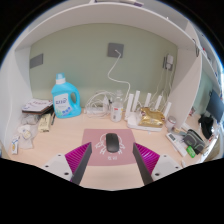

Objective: Arrange mouse

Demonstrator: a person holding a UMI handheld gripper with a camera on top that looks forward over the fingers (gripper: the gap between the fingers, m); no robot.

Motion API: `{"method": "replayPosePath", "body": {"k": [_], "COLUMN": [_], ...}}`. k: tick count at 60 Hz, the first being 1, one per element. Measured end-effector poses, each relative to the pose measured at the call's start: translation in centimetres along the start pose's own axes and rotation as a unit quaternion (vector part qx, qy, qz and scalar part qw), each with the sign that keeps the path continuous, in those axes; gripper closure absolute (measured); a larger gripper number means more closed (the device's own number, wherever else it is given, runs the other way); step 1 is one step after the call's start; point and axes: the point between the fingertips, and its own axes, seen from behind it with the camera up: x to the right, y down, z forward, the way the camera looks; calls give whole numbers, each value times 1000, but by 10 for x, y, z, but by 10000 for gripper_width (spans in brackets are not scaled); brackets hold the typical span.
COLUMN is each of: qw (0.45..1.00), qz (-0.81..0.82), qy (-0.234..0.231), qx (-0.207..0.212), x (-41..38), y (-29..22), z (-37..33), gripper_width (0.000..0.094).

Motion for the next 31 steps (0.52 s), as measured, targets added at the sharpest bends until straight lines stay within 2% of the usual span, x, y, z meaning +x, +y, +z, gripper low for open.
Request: {"method": "replayPosePath", "body": {"k": [15, 31], "qw": [1000, 1000], "qz": [-9, -8], "qy": [13, 13], "qx": [20, 20], "x": [-7, -9], "y": [15, 29], "z": [-95, -126], "gripper_width": [88, 89]}}
